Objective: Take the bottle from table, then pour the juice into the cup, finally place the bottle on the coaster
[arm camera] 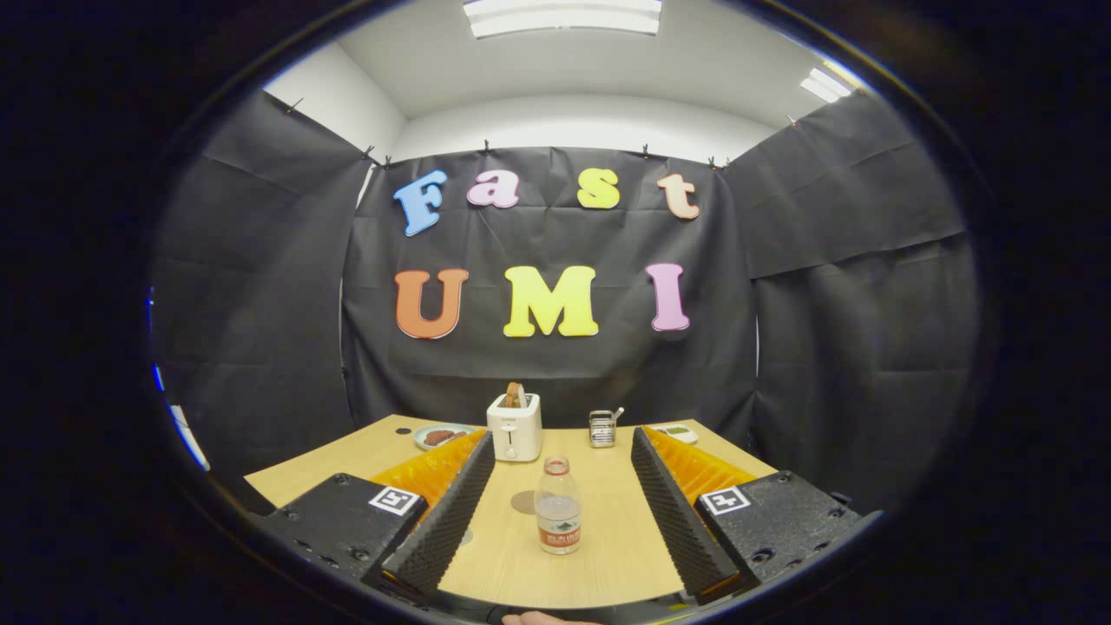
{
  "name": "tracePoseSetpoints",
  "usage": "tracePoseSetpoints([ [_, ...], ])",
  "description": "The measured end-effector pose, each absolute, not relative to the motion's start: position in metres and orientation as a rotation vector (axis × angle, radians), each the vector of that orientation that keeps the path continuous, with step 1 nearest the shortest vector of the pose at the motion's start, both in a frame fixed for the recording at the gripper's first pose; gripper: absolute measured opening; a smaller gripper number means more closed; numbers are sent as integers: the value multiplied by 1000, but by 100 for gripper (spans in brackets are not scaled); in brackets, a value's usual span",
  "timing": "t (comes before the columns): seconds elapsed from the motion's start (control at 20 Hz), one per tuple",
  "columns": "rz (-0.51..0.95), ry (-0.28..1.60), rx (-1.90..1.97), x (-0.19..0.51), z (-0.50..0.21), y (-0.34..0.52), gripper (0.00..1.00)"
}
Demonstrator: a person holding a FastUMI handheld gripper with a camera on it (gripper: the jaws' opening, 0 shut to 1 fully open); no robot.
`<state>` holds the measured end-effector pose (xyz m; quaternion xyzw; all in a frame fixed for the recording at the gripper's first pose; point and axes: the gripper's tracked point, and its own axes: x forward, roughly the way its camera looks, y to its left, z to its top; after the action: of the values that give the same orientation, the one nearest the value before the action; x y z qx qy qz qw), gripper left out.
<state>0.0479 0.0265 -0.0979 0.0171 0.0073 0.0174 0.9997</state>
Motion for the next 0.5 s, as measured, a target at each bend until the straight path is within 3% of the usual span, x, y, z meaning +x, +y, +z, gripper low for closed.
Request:
tracePoseSetpoints([
  [0.5, 34, 32, 5, 93, -169, 33, 100],
])
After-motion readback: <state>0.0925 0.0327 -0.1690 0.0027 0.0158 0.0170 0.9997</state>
